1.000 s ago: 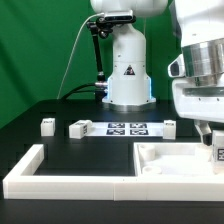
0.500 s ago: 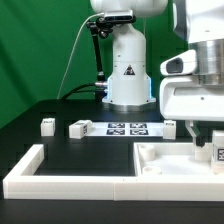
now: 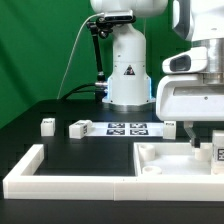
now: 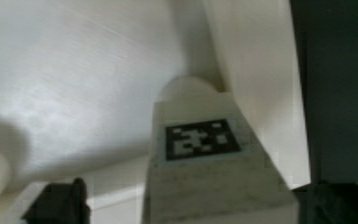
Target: Assemble one leg
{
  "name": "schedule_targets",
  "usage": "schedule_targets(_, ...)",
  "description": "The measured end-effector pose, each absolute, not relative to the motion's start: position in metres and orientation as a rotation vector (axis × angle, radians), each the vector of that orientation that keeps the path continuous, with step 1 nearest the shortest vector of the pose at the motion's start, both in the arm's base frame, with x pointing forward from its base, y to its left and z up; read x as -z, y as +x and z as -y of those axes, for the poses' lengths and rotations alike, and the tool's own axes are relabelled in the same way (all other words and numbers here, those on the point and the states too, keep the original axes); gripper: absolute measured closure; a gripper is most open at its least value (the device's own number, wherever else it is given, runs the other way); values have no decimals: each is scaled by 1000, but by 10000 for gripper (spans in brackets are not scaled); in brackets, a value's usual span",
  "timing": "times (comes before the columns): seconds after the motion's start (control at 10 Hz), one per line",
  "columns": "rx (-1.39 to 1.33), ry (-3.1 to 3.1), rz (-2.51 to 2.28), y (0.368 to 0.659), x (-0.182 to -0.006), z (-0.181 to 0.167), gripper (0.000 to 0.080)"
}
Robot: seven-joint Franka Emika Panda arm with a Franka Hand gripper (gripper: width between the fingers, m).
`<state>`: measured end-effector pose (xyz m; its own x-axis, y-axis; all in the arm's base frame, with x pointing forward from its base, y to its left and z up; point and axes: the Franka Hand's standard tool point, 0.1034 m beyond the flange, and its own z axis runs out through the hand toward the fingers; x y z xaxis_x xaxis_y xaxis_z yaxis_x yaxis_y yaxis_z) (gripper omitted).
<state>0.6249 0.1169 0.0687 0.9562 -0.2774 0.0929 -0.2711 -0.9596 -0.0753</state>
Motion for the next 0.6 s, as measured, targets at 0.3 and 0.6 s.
schedule_targets(0.3,156,-3036,-479,625,-69,-117,511)
schedule_targets(0.6,152,-2984,-679,625,-68,-116,511)
